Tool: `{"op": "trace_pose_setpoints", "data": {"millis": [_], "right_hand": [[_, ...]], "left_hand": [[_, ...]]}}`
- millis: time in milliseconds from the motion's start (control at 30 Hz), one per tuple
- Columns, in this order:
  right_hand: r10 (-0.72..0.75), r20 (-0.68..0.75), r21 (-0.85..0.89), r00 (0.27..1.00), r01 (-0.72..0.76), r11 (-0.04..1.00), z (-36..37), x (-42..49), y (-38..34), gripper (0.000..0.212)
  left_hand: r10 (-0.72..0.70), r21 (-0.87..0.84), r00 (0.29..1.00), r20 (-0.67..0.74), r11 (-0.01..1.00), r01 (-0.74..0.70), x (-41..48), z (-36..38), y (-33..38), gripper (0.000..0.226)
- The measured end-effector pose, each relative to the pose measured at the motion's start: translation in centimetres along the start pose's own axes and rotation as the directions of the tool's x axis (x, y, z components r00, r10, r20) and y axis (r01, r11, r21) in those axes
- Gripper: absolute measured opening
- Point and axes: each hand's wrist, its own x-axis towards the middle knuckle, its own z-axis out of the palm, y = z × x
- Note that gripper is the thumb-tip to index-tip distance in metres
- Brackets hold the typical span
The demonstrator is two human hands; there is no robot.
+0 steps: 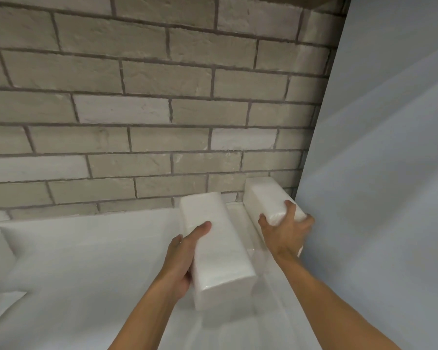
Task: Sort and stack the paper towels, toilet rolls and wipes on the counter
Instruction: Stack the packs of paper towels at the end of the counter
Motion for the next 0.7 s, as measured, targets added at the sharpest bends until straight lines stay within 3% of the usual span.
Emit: {"op": "trace_pose_setpoints", "data": {"millis": [367, 500, 633, 700], "right_hand": [[0.03, 0.049, -0.063, 0.998, -0.027, 0.998, -0.3, 0.3, -0.1, 0.086], [-0.045, -0.03, -0.079, 0.999, 0.042, 0.996, -1.2, 0.3, -0.5, 0.092], [-0.177, -0.145, 0.048, 0.973, 0.186, 0.981, -3.5, 0.0, -1.1, 0.071], [-0.224, -0.125, 0.255, 0.966, 0.25, 0.934, -5.2, -1.1, -1.6, 0.056]], "left_hand": [[0.012, 0.019, 1.0, 0.019, 1.0, -0.012, 0.0, 0.2, 0.2, 0.09], [0.02, 0.028, 0.999, 0.034, 0.999, -0.02, 0.2, 0.5, 0.5, 0.087], [0.024, 0.038, 0.999, 0.042, 0.999, -0.025, 0.5, 0.7, 0.7, 0.085], [0.025, 0.052, 0.999, 0.045, 0.998, -0.028, 0.7, 0.8, 0.9, 0.087]]}}
